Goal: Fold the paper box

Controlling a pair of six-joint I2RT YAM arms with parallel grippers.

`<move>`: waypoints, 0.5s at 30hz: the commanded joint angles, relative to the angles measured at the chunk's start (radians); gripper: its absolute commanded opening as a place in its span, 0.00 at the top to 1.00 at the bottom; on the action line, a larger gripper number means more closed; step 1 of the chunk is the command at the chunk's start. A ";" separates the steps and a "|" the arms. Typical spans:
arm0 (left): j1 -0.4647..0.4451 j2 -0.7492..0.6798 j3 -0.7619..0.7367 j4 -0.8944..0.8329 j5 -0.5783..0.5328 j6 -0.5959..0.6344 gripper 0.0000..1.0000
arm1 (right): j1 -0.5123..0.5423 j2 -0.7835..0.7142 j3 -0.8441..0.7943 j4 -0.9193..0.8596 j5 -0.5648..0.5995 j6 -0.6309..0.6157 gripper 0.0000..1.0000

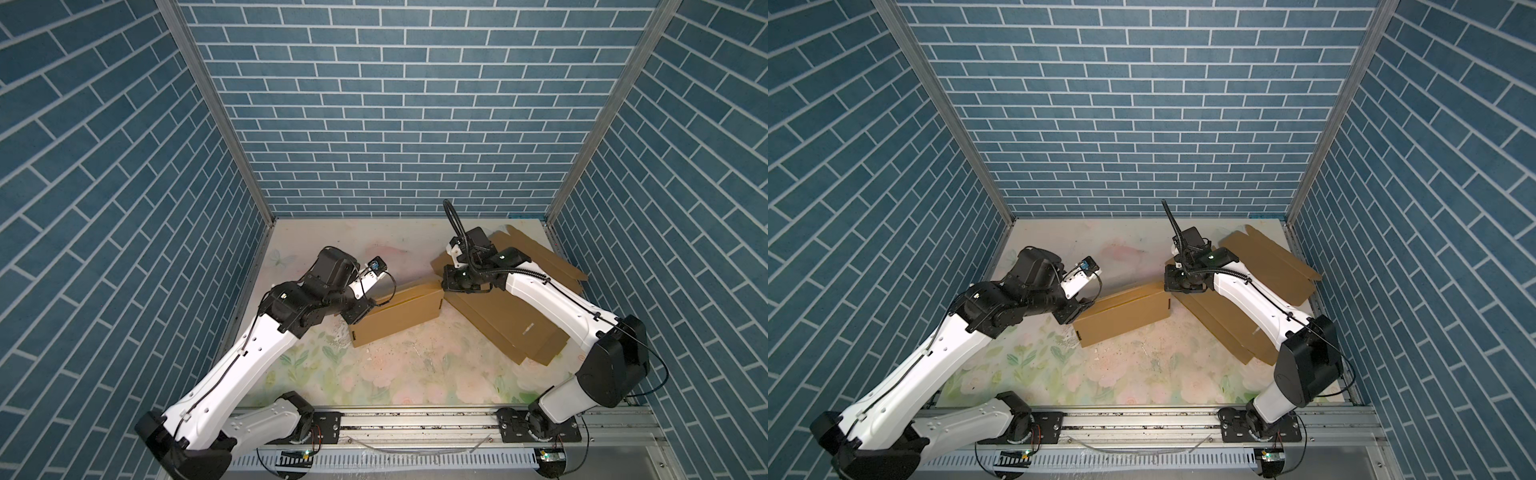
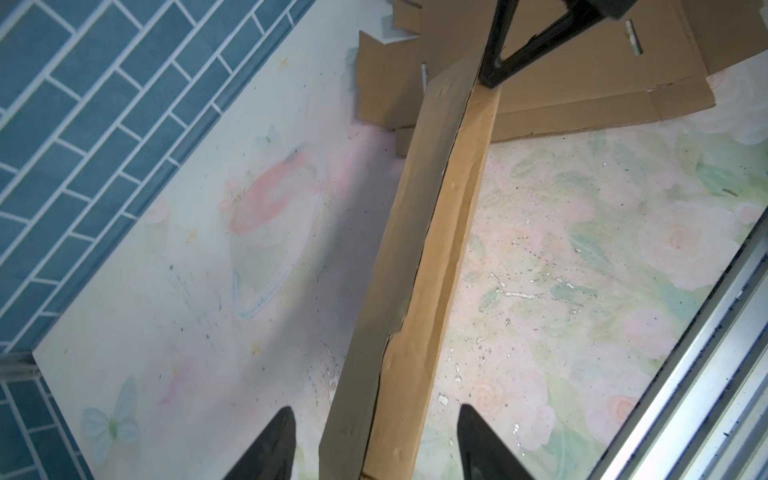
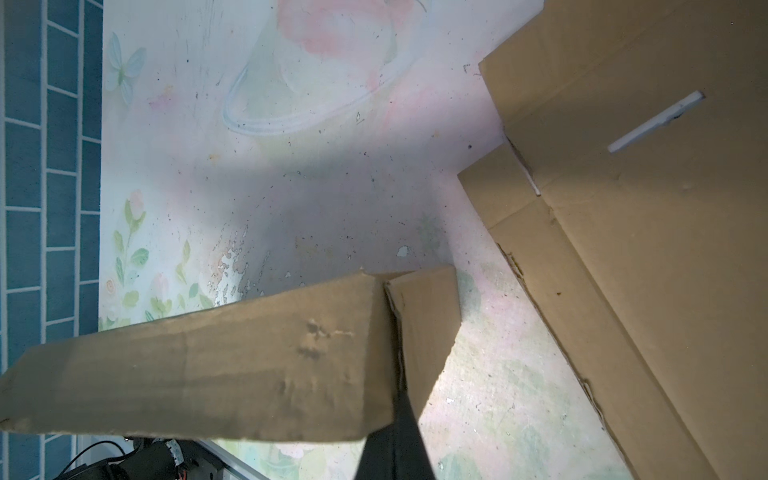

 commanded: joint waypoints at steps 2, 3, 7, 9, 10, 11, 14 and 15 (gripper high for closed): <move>0.024 -0.093 -0.062 -0.115 -0.005 -0.170 0.38 | -0.005 -0.006 0.007 -0.068 0.030 0.059 1.00; 0.027 -0.117 -0.076 -0.121 -0.001 -0.185 0.38 | -0.004 -0.006 0.007 -0.067 0.029 0.060 1.00; 0.061 -0.178 -0.126 -0.120 -0.003 -0.211 0.37 | -0.004 -0.004 0.010 -0.065 0.023 0.060 1.00; 0.090 -0.176 -0.144 -0.114 0.017 -0.212 0.39 | -0.003 -0.001 0.011 -0.064 0.020 0.060 1.00; 0.102 -0.171 -0.149 -0.110 0.025 -0.211 0.41 | -0.004 -0.002 0.011 -0.062 0.019 0.060 1.00; 0.115 -0.160 -0.153 -0.107 0.027 -0.210 0.44 | -0.004 -0.004 0.011 -0.061 0.019 0.060 1.00; 0.131 -0.130 -0.160 -0.098 0.046 -0.196 0.51 | -0.004 -0.004 0.011 -0.058 0.021 0.061 1.00; 0.132 -0.124 -0.165 -0.092 0.044 -0.193 0.53 | -0.004 -0.006 0.009 -0.055 0.020 0.060 1.00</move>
